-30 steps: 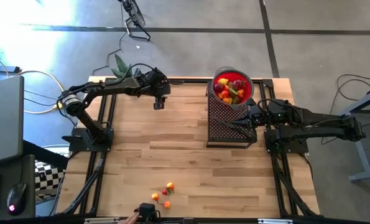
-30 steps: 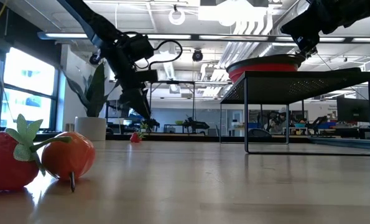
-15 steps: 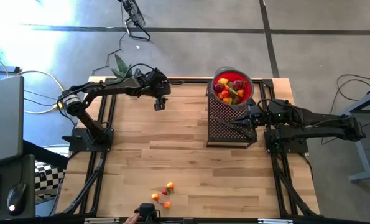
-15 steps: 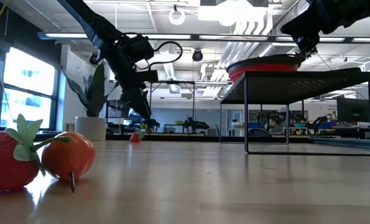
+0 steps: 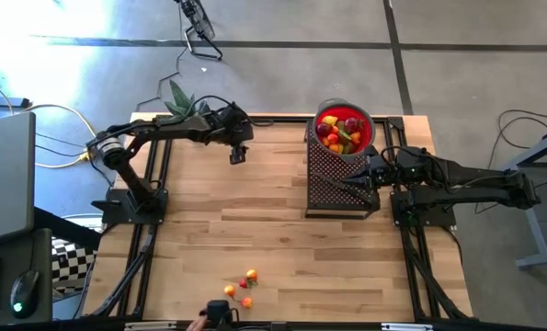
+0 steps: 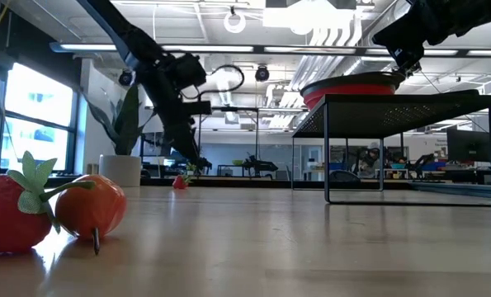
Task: Pick & Place Fruit
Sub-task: Put the strawberry into the strainer bowl on the shelf
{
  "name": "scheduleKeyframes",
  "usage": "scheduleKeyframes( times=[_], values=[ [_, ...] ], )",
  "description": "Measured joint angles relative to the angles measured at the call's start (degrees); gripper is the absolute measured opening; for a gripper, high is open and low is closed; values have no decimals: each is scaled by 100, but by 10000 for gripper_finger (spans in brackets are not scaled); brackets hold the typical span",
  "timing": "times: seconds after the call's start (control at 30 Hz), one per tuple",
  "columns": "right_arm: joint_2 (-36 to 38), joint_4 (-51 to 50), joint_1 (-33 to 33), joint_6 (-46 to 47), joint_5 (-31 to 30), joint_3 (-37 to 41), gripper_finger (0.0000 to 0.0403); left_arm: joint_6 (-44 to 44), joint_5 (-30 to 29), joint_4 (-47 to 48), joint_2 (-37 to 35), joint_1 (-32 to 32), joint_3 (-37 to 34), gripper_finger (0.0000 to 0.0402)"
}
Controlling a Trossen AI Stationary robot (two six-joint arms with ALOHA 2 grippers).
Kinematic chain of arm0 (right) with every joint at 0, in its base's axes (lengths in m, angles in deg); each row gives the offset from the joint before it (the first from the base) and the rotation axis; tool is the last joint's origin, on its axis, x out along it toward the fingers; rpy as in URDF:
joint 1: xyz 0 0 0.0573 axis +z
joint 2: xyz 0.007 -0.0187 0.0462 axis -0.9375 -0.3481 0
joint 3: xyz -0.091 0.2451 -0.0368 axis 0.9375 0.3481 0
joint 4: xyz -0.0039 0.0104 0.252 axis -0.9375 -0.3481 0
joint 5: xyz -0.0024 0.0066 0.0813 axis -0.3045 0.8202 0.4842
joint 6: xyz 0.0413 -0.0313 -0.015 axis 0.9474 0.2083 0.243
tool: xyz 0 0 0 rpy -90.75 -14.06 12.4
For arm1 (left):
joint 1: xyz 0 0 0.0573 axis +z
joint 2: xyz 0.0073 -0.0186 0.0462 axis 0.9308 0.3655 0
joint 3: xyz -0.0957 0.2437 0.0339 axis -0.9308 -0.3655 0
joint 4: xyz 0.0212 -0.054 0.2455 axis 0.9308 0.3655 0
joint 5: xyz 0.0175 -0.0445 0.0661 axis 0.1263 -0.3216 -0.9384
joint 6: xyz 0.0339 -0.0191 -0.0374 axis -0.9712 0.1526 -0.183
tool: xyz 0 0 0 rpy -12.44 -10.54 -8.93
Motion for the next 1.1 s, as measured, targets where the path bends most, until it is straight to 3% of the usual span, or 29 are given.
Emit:
scheduleKeyframes(
  times=[0.27,0.57,1.1],
  values=[
    [-13,0,0,0,-2,0,5,68,-316,-5,463,2,-4,253],
    [-13,-1,1,0,-2,0,5,67,-534,-178,478,2,-2,253],
    [-13,-1,2,0,0,0,5,134,-598,-277,795,-2,-2,253]
  ],
)
